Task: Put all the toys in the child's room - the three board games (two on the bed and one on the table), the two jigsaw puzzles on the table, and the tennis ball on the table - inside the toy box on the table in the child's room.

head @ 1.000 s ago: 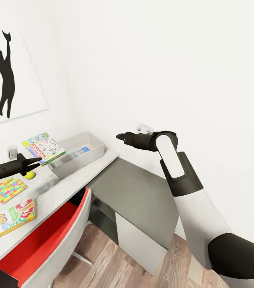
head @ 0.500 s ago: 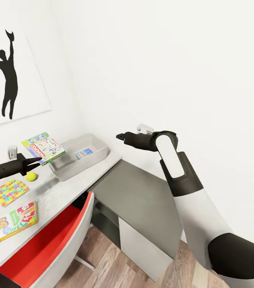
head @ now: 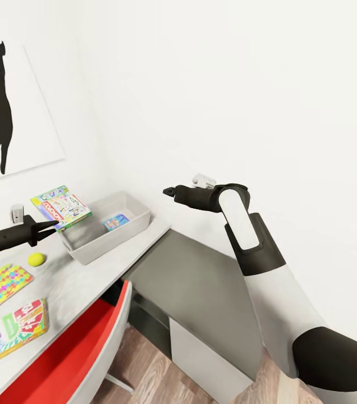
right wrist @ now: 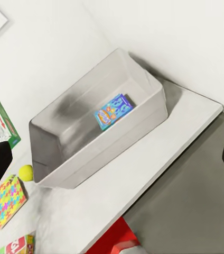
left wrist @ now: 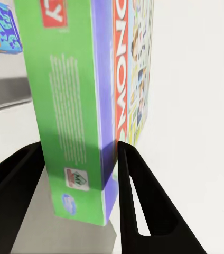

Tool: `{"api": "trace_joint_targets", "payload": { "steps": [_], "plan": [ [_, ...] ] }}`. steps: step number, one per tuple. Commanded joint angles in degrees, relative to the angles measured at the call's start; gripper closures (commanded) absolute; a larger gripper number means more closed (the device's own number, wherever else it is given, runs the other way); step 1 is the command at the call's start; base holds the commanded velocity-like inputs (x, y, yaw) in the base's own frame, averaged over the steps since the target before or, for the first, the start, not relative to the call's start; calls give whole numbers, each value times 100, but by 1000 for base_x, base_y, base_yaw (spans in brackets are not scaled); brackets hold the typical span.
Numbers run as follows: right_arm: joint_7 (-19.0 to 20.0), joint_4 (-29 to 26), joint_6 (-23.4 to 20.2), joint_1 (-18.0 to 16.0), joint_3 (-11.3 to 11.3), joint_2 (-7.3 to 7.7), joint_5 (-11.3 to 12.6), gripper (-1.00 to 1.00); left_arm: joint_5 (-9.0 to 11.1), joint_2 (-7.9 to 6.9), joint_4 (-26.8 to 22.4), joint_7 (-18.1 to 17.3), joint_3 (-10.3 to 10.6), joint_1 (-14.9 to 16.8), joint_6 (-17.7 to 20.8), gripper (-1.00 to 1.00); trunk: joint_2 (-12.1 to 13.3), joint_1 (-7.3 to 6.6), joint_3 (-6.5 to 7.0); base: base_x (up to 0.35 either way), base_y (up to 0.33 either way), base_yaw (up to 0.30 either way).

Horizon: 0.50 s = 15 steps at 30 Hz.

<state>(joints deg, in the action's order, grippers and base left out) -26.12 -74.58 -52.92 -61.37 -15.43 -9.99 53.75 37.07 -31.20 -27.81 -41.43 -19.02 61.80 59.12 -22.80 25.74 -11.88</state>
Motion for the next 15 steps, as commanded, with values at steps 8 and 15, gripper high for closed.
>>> {"api": "trace_joint_targets", "payload": {
  "steps": [8, 15],
  "plan": [
    [-60, -5, -8, -7, -3, -1, 56, -100, -38, 0, 4, -40, -21, 9, 15, 100, -12, 5, -12, 157, 51, -2],
    [-60, -9, -8, -7, -3, -1, 55, -100, -51, 0, 9, -37, -19, 8, 17, 100, -12, 5, -12, 171, 6, 0]
  ]
}}
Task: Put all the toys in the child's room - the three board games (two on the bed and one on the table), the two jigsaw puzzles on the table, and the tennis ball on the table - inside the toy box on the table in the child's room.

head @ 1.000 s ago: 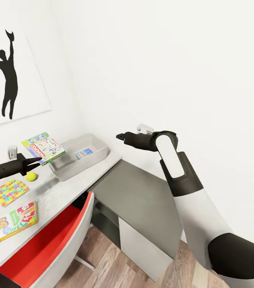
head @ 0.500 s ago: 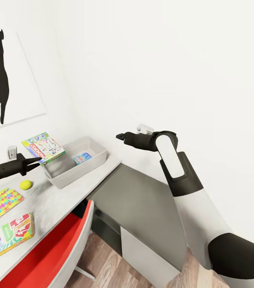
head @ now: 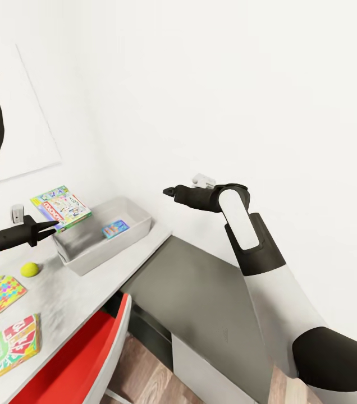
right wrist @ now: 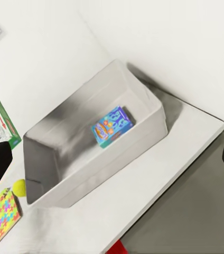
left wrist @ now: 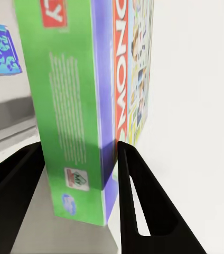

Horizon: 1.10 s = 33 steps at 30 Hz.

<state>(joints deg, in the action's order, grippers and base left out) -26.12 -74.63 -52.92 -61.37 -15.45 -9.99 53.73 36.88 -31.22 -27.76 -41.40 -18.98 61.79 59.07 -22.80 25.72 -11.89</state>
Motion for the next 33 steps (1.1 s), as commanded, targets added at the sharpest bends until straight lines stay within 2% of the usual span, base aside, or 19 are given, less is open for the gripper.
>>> {"api": "trace_joint_targets", "payload": {
  "steps": [1, 13, 15, 19, 20, 23, 25, 27, 30, 33],
  "plan": [
    [-60, -5, -8, -7, -2, -1, 57, -100, -35, 2, 5, -38, -22, 8, 20, 100, -12, 6, -12, 231, 1, 0],
    [-66, -76, -9, -7, -2, -1, 58, -100, -79, 2, 46, 84, -10, 8, 12, 100, -12, 6, -12, 22, 0, 0],
    [-68, -148, -13, -7, -55, -1, 58, -100, -82, -1, 55, 267, -11, 10, 14, 100, -12, 6, -12, 0, 0, 0],
    [-123, -355, -37, -61, -237, -1, 75, -100, -72, -5, 153, 995, -21, 16, 15, 100, -12, 6, -12, 0, 0, 0],
    [-140, -363, -43, -92, -244, -1, 89, -100, -71, -3, 164, 1074, -20, 16, 12, 100, -12, 6, -12, 0, 0, 0],
    [-307, -382, -79, -282, -315, -1, 328, -100, -58, 25, 204, 1491, -19, 17, -10, 100, -12, 6, -12, 0, 0, 0],
    [-604, -390, -106, -345, -470, -1, 621, -100, -50, 49, 214, 1647, -17, 17, -20, 100, -12, 6, -12, 0, 0, 0],
    [-852, -392, -115, -363, -564, -1, 854, -100, -48, 61, 202, 1658, -13, 17, -42, 100, -12, 6, -12, 0, 0, 0],
    [-1003, -393, -116, -372, -639, -1, 1065, -100, -40, 62, 195, 1643, -28, 17, -61, 100, -12, 6, -12, 0, 0, 0],
    [-1064, -394, -66, -370, -688, -1, 1152, -100, -34, 63, 193, 1626, -34, 17, -68, 100, -12, 6, -12, 3, 0, 0]
  ]
}}
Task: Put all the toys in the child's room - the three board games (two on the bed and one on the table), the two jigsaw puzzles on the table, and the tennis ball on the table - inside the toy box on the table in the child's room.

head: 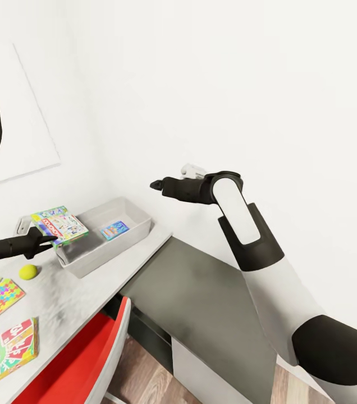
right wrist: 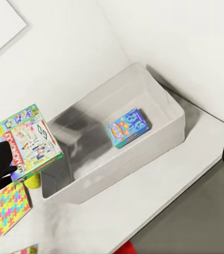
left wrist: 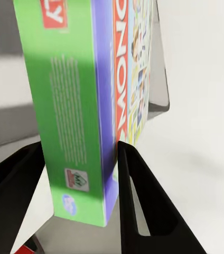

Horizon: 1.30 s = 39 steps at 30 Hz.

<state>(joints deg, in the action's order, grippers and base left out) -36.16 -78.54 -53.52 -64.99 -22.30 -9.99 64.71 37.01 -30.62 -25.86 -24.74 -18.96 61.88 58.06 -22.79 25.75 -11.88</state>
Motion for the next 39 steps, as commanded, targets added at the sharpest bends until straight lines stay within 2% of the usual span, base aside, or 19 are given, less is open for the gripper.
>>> {"api": "trace_joint_targets", "payload": {
  "steps": [1, 11, 20, 39],
  "plan": [
    [-69, -3, 5, -6, -12, -1, 63, -100, -46, 3, 2, -41, -35, 8, 32, 100, -12, 4, -12, 67, 7, 0],
    [-92, 1, 151, -5, -127, -1, 73, -100, -45, -34, 2, -64, -23, 8, 30, 100, -12, 4, -12, 91, 24, 0],
    [-93, 39, 204, -5, -167, -1, 64, -100, -52, -49, 2, -451, -10, 8, 30, 100, -12, 4, -1, 3, 81, -73],
    [-93, 52, 209, -5, -178, -1, 45, -100, -54, -50, 10, -479, -5, 8, 30, 100, -12, 4, 4, 0, 4, -15]
  ]
}}
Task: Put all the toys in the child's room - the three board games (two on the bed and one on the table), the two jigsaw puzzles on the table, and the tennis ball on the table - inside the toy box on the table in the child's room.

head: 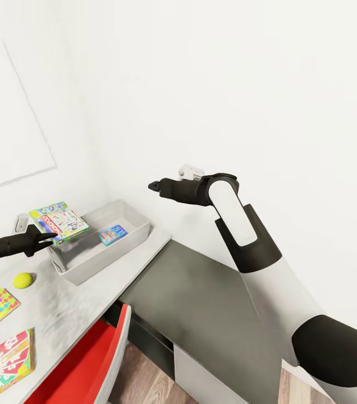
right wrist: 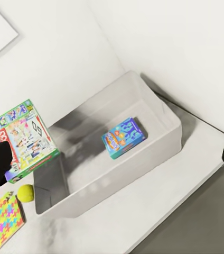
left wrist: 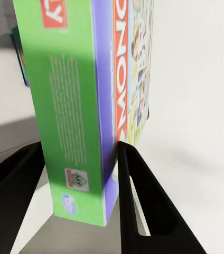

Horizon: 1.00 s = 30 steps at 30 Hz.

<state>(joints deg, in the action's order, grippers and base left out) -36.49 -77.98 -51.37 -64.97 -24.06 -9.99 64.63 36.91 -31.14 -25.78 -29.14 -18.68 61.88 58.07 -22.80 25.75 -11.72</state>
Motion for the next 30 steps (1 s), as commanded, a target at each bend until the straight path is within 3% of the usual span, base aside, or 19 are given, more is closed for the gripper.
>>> {"api": "trace_joint_targets", "payload": {
  "steps": [1, 20, 30],
  "plan": [
    [-60, -5, -5, -7, -2, -1, 62, -100, -44, 2, 3, -39, -32, 8, 29, 100, -12, 4, -12, 0, 0, 0],
    [-60, -6, -4, -7, -2, -1, 76, -100, -44, -5, 4, -48, -30, 8, 25, 100, -12, 4, -4, 1, 38, -38],
    [-60, -6, -2, -7, -2, -1, 76, -100, -44, -5, 4, -48, -30, 1, 20, 100, -12, 4, -2, 96, 27, -11]
  ]
}}
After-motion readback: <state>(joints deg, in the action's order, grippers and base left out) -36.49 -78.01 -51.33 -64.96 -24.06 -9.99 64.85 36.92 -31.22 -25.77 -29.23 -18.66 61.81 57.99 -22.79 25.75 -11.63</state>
